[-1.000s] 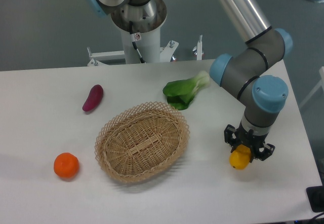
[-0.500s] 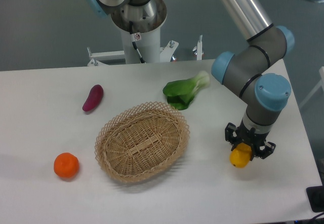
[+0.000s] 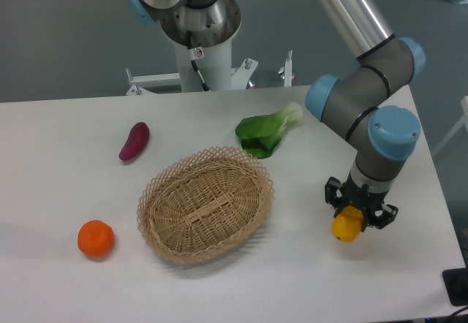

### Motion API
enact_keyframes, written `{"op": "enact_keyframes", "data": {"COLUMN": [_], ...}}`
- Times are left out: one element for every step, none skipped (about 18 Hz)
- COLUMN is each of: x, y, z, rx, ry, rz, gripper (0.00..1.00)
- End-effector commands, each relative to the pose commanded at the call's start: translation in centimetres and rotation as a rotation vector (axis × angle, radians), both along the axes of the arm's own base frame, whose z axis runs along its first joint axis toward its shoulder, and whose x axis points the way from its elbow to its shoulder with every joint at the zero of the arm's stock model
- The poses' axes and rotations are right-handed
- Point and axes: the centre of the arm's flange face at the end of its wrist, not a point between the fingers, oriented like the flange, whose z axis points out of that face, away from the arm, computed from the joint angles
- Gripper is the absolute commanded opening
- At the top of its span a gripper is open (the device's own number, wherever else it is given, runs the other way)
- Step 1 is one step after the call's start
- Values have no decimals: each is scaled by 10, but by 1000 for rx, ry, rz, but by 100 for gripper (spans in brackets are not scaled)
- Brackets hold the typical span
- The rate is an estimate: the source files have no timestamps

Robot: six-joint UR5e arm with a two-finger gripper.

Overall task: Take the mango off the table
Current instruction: 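Close the gripper fingers around the yellow mango, then lift the grasped mango up off the table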

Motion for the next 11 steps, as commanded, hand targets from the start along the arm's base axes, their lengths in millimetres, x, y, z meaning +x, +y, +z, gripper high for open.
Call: {"op": "enact_keyframes", "data": {"x": [1, 0, 0, 0, 0, 2, 3, 6, 10, 14, 18], "y": [1, 2, 1, 1, 2, 3, 4, 6, 9, 13, 15], "z": [2, 4, 5, 8, 11, 15, 21, 29, 38, 45, 50], "rx": [3, 4, 5, 8, 14, 29, 51, 80, 111, 136, 152], "ry": [2, 4, 4, 5, 7, 6, 2, -4, -10, -18, -23], "rz": [-2, 0, 6, 9, 10, 11, 11, 24, 37, 48, 56], "gripper": [60, 60, 60, 60, 60, 60, 60, 60, 60, 60, 60]}}
